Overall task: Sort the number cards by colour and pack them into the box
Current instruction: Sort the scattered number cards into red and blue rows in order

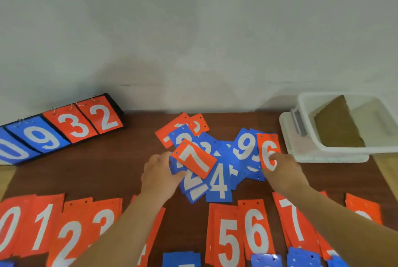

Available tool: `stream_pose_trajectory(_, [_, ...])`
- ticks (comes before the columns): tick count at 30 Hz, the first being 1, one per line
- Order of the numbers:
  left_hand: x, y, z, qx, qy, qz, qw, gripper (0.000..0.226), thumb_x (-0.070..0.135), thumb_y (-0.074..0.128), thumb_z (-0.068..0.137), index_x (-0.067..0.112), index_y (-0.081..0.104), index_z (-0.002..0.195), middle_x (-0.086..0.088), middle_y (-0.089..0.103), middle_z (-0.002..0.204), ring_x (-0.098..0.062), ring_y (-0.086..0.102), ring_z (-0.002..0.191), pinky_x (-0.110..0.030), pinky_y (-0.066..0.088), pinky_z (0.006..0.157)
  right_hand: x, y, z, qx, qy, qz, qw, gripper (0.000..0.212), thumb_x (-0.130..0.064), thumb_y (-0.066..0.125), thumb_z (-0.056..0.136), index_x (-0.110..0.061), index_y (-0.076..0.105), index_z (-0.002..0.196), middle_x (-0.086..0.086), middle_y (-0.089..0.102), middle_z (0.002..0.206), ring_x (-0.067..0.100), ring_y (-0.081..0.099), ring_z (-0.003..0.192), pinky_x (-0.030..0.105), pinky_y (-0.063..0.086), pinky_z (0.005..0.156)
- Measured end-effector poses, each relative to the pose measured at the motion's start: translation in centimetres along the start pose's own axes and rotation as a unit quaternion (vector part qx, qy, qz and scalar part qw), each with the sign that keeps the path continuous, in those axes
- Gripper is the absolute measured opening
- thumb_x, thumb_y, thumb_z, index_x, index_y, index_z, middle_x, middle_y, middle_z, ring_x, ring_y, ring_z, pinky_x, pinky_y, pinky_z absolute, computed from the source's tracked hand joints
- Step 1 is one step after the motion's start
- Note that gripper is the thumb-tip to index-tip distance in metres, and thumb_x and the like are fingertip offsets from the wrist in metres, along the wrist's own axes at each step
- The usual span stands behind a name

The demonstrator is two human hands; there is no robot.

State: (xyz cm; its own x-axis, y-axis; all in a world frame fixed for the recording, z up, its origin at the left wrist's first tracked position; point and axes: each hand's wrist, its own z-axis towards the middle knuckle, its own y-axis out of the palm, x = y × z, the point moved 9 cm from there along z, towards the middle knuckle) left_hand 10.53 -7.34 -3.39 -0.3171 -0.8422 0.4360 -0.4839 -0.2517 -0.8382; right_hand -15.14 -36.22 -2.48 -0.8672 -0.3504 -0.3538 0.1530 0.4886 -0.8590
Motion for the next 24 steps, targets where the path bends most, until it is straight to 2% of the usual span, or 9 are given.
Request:
stream_pose_trajectory(2, [1.5, 1.1, 1.1, -0.004, 0.014, 0.009, 1.0, 0.07, 0.062, 0.074, 0.074, 0.04, 0.046, 0.134, 0.002, 0.05, 0.127, -0.026, 0.051, 0.12, -0.044, 0.05, 0.094, 0.9, 0.5, 1.1, 0.007, 0.034, -0.001, 0.999, 0.041, -0.042, 0.071, 0.079, -0.026, 0.061, 0.115, 0.005, 0.062, 0.115, 0.029, 0.063, 0.102, 0.042, 0.056, 0.088])
stream_pose_trajectory(4, [2.7, 2.1, 2.0, 0.004, 0.02, 0.03, 0.999, 0.082, 0.063, 0.075, 0.073, 0.039, 0.037, 0.143, 0.001, 0.049, 0.131, -0.026, 0.05, 0.122, -0.044, 0.049, 0.097, 1.6, 0.9, 2.2, 0.024, 0.063, -0.01, 0.998, 0.049, -0.044, 0.073, 0.08, -0.022, 0.059, 0.121, 0.007, 0.06, 0.118, 0.03, 0.062, 0.104, 0.042, 0.056, 0.089])
stream_pose_trajectory(7, [3.4, 3.5, 3.0, 0.011, 0.015, 0.032, 0.999, 0.096, 0.06, 0.075, 0.075, 0.037, 0.019, 0.151, -0.001, 0.043, 0.139, -0.027, 0.045, 0.129, -0.046, 0.044, 0.102, 2.7, 2.1, 3.4, 0.017, 0.106, -0.027, 0.994, 0.062, -0.046, 0.071, 0.082, -0.02, 0.05, 0.135, 0.011, 0.051, 0.129, 0.035, 0.055, 0.117, 0.045, 0.049, 0.1])
stream_pose_trajectory(9, [3.3, 4.3, 3.3, 0.009, 0.021, 0.041, 0.999, 0.098, 0.06, 0.074, 0.076, 0.038, 0.013, 0.151, -0.001, 0.038, 0.145, -0.027, 0.041, 0.133, -0.048, 0.042, 0.107, 3.5, 3.0, 3.9, 0.008, 0.119, -0.053, 0.991, 0.064, -0.049, 0.07, 0.083, -0.021, 0.048, 0.136, 0.012, 0.05, 0.131, 0.034, 0.051, 0.12, 0.044, 0.044, 0.104])
stream_pose_trajectory(13, [2.5, 5.2, 3.5, 0.014, 0.031, 0.037, 0.999, 0.098, 0.061, 0.077, 0.073, 0.041, 0.018, 0.148, 0.004, 0.036, 0.148, -0.024, 0.037, 0.136, -0.048, 0.038, 0.11, 4.4, 3.0, 4.6, 0.009, 0.147, -0.023, 0.989, 0.067, -0.05, 0.084, 0.068, -0.027, 0.055, 0.125, 0.009, 0.05, 0.122, 0.034, 0.057, 0.108, 0.041, 0.048, 0.096])
stream_pose_trajectory(17, [2.7, 4.8, 3.5, 0.031, 0.025, 0.045, 0.998, 0.099, 0.061, 0.082, 0.069, 0.042, 0.024, 0.146, 0.005, 0.037, 0.139, -0.023, 0.037, 0.134, -0.047, 0.038, 0.11, 4.8, 2.5, 4.9, 0.013, 0.147, 0.063, 0.987, 0.056, -0.034, 0.09, 0.068, -0.024, 0.056, 0.112, 0.007, 0.05, 0.118, 0.026, 0.06, 0.091, 0.041, 0.056, 0.086])
stream_pose_trajectory(20, [3.2, 4.3, 3.1, 0.043, 0.023, 0.026, 0.999, 0.087, 0.047, 0.085, 0.073, 0.041, 0.032, 0.142, 0.004, 0.036, 0.134, -0.021, 0.043, 0.128, -0.043, 0.044, 0.106, 4.5, 1.8, 4.9, 0.03, 0.114, 0.078, 0.99, 0.042, -0.026, 0.083, 0.078, -0.021, 0.059, 0.112, 0.001, 0.06, 0.108, 0.021, 0.056, 0.087, 0.033, 0.048, 0.077])
stream_pose_trajectory(24, [3.8, 3.8, 2.3, 0.026, 0.031, -0.063, 0.997, 0.048, 0.027, 0.071, 0.093, 0.033, 0.047, 0.134, 0.005, 0.035, 0.135, -0.015, 0.056, 0.12, -0.025, 0.053, 0.086, 4.6, 0.4, 4.1, 0.056, 0.085, 0.087, 0.991, 0.024, -0.03, 0.071, 0.089, -0.024, 0.062, 0.111, 0.001, 0.068, 0.103, 0.021, 0.055, 0.083, 0.03, 0.042, 0.073])
